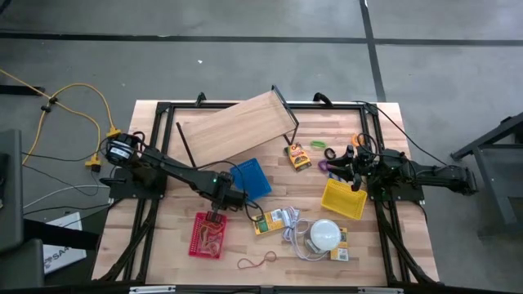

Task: Pick & Place Office Desk Supplies
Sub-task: Put the black rubber band into the red bin

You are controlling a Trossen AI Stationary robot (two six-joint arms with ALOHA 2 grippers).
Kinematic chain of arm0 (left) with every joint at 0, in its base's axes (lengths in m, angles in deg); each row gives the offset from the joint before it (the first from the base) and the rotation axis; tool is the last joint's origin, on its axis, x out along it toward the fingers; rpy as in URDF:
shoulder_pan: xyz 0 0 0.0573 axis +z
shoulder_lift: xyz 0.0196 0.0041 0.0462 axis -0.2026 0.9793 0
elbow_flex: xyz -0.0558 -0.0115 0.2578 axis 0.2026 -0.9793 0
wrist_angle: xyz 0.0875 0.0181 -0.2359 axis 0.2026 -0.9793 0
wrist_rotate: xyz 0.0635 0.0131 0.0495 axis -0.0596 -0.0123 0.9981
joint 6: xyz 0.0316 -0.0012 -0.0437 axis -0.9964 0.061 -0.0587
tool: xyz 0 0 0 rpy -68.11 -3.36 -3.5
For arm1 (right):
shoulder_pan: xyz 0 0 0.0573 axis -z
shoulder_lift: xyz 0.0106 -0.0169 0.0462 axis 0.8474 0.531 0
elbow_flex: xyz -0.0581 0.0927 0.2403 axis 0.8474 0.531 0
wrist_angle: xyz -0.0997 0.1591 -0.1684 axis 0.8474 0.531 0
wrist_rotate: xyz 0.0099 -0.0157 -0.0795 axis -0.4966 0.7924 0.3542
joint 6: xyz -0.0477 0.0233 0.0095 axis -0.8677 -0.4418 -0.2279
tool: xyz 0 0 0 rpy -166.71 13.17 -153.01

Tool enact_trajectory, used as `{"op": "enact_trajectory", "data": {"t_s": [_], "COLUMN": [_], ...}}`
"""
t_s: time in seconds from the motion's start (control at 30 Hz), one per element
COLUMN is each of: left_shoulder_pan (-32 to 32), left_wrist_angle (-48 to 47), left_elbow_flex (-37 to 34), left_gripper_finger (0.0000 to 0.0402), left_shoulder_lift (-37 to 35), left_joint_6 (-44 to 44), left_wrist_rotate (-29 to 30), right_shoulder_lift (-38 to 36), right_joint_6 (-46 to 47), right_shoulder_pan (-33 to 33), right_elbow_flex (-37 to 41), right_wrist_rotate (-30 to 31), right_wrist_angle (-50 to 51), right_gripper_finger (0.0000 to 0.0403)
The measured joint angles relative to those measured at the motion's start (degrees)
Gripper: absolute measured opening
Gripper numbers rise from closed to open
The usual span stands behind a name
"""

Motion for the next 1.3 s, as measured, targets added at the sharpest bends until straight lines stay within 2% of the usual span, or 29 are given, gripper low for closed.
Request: {"op": "enact_trajectory", "data": {"t_s": [0.93, 1.03, 1.17, 1.3], "left_shoulder_pan": [0.2, 0.2, 0.2, 0.2], "left_wrist_angle": [0.0, 0.0, 0.01, -0.02], "left_elbow_flex": [-0.11, -0.11, -0.11, -0.09], "left_gripper_finger": [0.0046, 0.0038, 0.0007, 0.0001], "left_shoulder_lift": [2.14, 2.16, 2.15, 1.93], "left_joint_6": [0.53, 0.66, 0.68, 0.68], "left_wrist_rotate": [-1.55, -1.32, -0.34, -0.21], "right_shoulder_lift": [0.02, 0.02, 0.01, 0.02], "right_joint_6": [0.0, 0.0, 0.0, 0.0], "right_shoulder_pan": [0.02, 0.0, 0.01, 0.02], "right_elbow_flex": [0.0, 0.0, 0.0, 0.0], "right_wrist_rotate": [0.0, 0.0, 0.0, 0.0], "right_wrist_angle": [0.15, 0.15, 0.15, 0.17], "right_gripper_finger": [0.015, 0.015, 0.015, 0.015]}}
